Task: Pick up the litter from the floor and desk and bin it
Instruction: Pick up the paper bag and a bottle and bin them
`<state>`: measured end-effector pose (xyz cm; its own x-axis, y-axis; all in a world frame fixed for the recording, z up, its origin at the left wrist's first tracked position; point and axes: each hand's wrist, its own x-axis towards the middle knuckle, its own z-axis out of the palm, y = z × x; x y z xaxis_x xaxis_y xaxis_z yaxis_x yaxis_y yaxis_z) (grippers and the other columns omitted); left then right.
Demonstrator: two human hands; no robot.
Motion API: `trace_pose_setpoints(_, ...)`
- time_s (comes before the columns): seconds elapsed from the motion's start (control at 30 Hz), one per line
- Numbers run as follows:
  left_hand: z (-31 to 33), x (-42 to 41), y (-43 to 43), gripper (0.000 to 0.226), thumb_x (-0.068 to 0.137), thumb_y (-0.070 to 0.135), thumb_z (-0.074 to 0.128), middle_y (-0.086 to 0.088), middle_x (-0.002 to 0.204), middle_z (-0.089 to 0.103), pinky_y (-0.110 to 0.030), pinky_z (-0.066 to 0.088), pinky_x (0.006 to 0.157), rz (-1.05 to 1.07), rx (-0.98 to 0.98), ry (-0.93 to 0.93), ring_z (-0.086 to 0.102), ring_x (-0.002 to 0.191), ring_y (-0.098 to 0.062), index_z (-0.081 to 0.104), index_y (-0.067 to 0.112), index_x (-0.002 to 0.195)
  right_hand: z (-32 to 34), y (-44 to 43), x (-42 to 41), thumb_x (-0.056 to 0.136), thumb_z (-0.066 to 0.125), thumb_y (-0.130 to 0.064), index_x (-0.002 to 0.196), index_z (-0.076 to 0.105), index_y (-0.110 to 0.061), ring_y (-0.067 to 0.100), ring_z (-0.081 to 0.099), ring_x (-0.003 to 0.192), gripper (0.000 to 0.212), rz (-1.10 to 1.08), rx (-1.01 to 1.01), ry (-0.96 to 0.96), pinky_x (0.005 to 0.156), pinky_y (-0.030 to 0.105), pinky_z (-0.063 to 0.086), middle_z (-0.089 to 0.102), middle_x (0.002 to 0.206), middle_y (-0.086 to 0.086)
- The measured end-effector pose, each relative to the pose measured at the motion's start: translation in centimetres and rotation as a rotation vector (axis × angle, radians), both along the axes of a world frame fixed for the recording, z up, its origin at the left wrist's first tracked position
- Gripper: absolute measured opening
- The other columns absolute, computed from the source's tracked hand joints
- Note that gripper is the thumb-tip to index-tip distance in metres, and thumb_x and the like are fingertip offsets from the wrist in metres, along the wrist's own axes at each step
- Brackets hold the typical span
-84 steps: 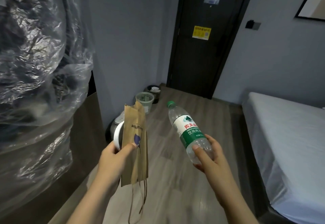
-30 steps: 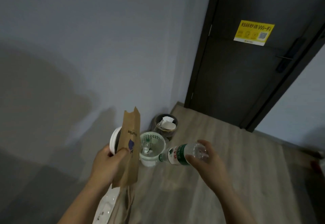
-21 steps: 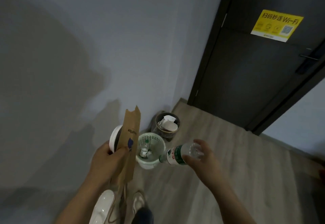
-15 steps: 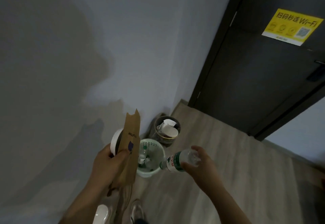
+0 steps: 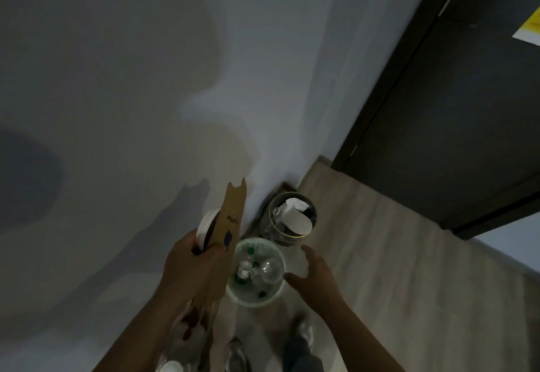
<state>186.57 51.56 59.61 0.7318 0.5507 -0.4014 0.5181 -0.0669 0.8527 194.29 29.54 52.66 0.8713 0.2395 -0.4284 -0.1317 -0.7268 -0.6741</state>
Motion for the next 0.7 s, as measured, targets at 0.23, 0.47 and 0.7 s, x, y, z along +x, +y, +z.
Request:
trace_pose_setpoints(0.23,-1.4,5.9,-0.9,0.009,0.077,0.030,0.071,-0.002,0.068,0.069,-0.037,0.058,0.059,0.013,0.058,0.085,0.068,0.063,-0.018,0.064,0.025,0.077,-2.5,-1.9,6.5,0.083,0.073,-0.027,0.140,0.042,-0.018,0.022,0.053,0.119,0.065,0.055,-0.080,0.142,0.101,0.034,0.045,0.051,0.134,0.009)
trace_pose_setpoints(0.47,-4.2,14.8,-4.1,0.019,0.078,0.023,0.070,-0.024,0.077,0.064,-0.045,0.052,0.063,-0.137,0.181,0.159,0.062,0.066,-0.034,0.063,0.006,0.084,-2.8,-6.1,16.1,0.085,0.070,-0.031,0.137,0.044,-0.019,0.018,0.055,0.116,0.060,0.095,-0.107,0.185,0.097,0.028,0.046,0.054,0.131,0.007)
trace_pose_setpoints(0.7,-10.5,26.6,-7.9,0.010,0.085,0.028,0.062,-0.014,0.076,0.061,-0.033,0.044,0.064,-0.261,0.184,0.318,0.057,0.069,-0.027,0.059,0.019,0.088,-5.6,-10.8,26.1,0.089,0.066,-0.030,0.138,0.044,-0.018,0.017,0.054,0.119,0.055,0.097,-0.135,0.220,0.098,0.027,0.046,0.053,0.134,0.006)
